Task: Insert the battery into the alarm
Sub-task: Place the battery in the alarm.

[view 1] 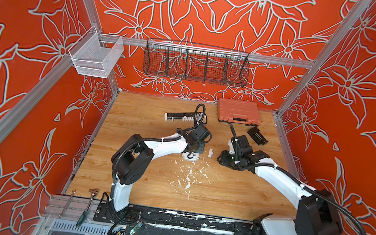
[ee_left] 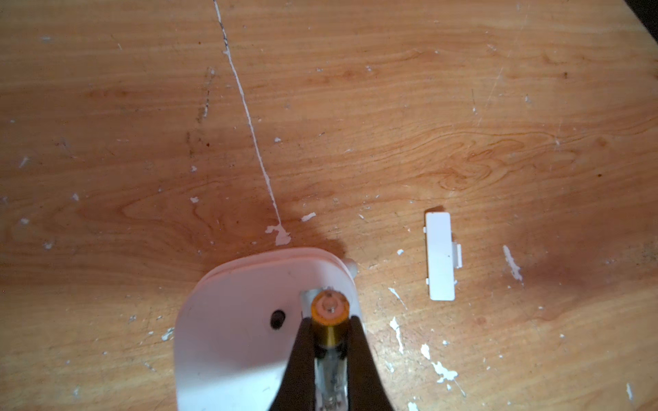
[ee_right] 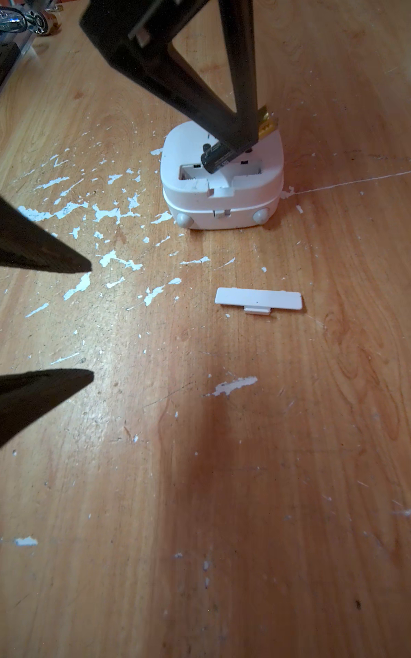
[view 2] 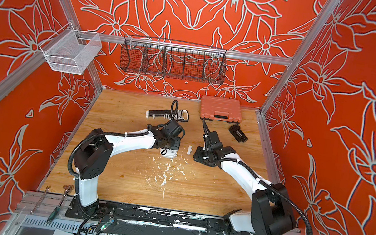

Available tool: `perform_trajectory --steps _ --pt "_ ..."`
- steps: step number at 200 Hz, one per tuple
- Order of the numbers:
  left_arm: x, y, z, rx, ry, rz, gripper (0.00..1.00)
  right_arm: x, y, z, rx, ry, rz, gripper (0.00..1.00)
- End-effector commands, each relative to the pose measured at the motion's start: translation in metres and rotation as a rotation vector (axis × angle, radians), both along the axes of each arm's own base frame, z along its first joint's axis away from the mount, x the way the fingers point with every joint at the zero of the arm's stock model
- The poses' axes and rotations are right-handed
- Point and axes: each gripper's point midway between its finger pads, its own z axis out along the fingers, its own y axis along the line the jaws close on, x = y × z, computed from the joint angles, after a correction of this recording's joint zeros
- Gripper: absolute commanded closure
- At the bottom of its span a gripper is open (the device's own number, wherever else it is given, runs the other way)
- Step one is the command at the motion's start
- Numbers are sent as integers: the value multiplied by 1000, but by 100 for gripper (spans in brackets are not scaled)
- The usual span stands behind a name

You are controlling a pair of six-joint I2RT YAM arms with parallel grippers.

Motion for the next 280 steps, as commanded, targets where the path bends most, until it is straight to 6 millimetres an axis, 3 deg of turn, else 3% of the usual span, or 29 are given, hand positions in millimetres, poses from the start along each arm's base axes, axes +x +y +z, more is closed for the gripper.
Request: perform_trajectory --steps 1,164,247,280 --pt "2 1 -10 13 2 31 90 -2 -5 1 -3 -14 -16 54" --pt "-12 5 -12 34 21 68 86 -6 -8 -3 1 -25 -26 53" --pt "-14 14 -8 59 23 111 69 -4 -6 -4 5 -24 -21 53" --pt "-15 19 -1 67 4 131 57 -3 -5 -2 10 -27 -20 53"
